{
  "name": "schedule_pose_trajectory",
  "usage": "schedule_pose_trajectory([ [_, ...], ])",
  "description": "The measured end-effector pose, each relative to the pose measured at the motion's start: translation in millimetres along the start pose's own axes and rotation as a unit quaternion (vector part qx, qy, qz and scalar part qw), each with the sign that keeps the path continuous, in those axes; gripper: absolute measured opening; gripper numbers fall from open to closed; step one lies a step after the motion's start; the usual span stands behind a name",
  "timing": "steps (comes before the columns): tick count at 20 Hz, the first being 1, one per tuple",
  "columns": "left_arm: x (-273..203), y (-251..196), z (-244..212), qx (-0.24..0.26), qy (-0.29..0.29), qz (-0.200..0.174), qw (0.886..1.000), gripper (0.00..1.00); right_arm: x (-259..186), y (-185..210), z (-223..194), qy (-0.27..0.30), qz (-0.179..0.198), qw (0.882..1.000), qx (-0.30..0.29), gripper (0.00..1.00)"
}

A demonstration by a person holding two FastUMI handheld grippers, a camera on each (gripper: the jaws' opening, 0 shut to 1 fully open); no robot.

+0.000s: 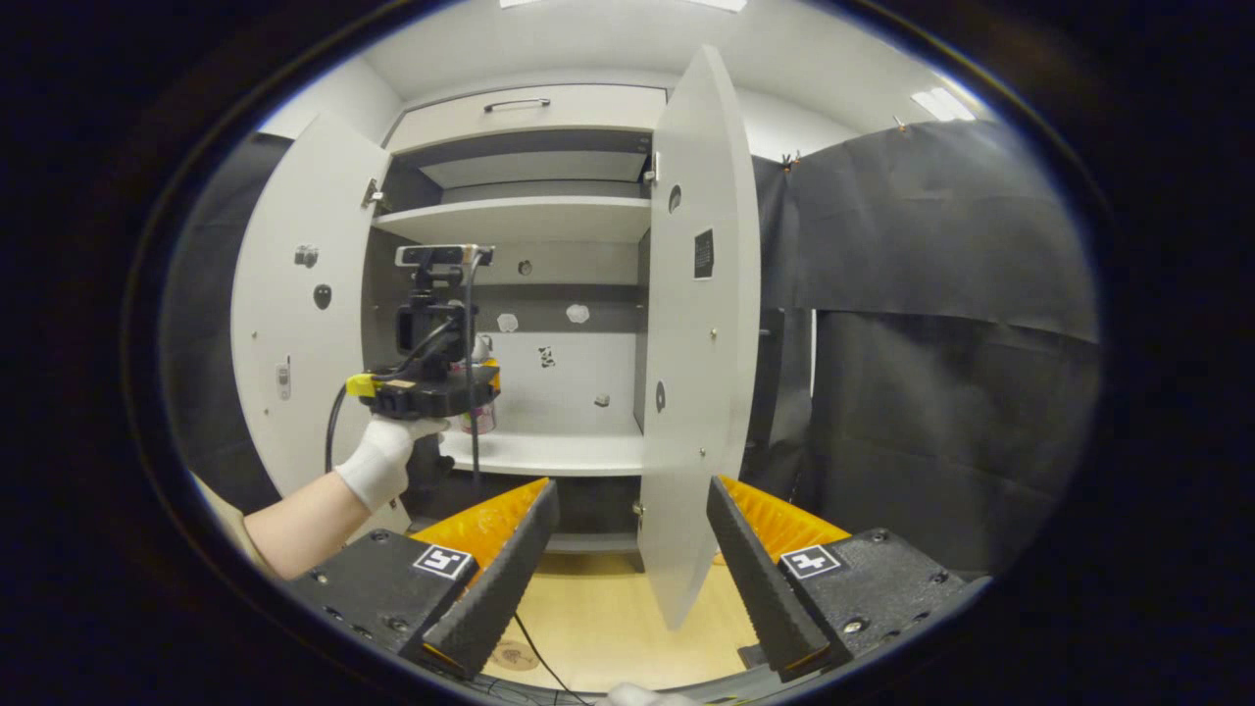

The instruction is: Grasp the bottle in the cabinet with the left hand and place it on the coaster, then close the right door with the right hand and the left door with the left hand.

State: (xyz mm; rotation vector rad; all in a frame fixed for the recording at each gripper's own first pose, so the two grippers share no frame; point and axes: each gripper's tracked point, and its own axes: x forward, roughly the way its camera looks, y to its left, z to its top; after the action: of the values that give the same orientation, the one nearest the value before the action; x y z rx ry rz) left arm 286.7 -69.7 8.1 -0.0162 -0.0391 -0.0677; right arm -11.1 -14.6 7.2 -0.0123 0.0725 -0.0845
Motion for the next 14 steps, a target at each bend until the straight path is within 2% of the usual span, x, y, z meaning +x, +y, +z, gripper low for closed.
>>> schedule_pose_trajectory([
  [1,-14,-2,3,0.002,-0.003,-0.005,1.0,0.77,0,-2,0,0.0,-0.002,1.0,0.003,0.99],
  [4,-55,-5,4,-0.007,-0.007,-0.015,1.0,0.78,-3,-8,-4,0.0,-0.004,1.0,0.01,0.99],
  [5,-68,-5,3,-0.012,-0.01,-0.018,1.0,0.74,-3,-10,-4,0.001,-0.005,1.0,0.012,1.0],
  [8,-105,-7,-8,-0.016,-0.013,-0.027,0.999,0.81,-7,-18,-8,0.001,-0.012,1.0,0.017,0.99],
  [11,-133,-9,-26,-0.007,-0.025,-0.036,0.999,0.77,-10,-25,-15,0.006,-0.018,1.0,0.018,1.0],
  [13,-151,-15,-42,-0.011,-0.026,-0.049,0.998,0.81,-11,-28,-20,0.012,-0.021,1.0,0.018,1.0],
  [14,-159,-18,-50,-0.011,-0.026,-0.054,0.998,0.78,-12,-29,-22,0.013,-0.022,1.0,0.017,0.99],
])
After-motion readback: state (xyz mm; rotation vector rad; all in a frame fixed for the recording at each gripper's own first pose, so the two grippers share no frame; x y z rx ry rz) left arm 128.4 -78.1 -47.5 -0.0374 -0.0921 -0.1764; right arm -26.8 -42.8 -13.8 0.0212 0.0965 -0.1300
